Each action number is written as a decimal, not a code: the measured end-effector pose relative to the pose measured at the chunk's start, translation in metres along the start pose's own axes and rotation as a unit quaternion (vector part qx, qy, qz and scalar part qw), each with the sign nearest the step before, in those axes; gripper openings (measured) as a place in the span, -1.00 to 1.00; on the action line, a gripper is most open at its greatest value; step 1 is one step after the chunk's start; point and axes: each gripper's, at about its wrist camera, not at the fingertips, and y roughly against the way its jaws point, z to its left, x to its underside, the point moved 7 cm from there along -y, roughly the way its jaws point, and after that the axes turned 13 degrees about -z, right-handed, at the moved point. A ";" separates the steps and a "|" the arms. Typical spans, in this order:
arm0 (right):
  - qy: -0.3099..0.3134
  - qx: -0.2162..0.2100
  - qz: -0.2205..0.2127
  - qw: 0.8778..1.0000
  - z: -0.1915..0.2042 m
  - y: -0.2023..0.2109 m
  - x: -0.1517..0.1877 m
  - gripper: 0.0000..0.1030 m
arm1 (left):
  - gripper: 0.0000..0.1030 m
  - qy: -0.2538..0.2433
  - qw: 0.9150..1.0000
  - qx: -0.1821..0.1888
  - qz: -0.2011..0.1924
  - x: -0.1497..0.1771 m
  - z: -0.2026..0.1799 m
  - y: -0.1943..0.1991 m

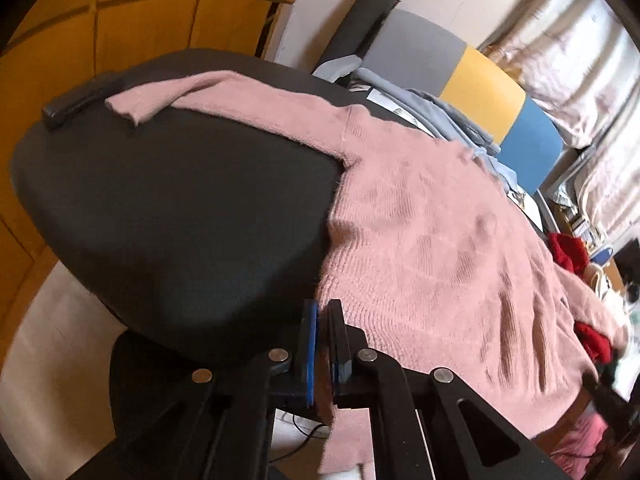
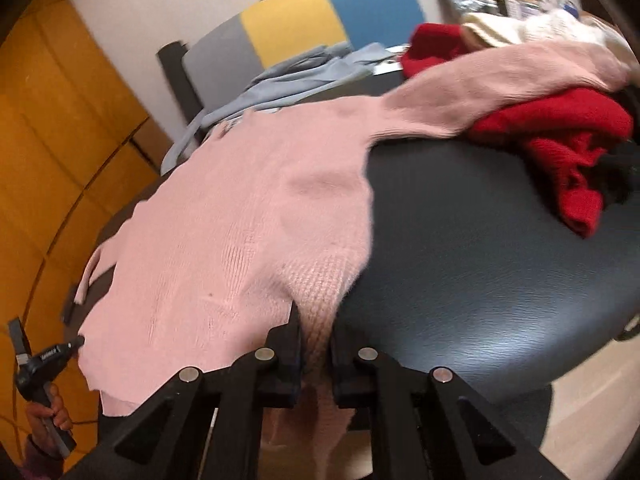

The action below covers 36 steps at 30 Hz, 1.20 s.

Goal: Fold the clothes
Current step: 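Smooth the pink sweater flat with both grippers and open them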

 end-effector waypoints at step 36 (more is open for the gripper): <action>0.276 0.016 0.070 0.958 0.091 -0.149 -0.039 -0.56 | 0.06 -0.224 0.973 0.051 -0.003 -0.024 -0.185 -0.118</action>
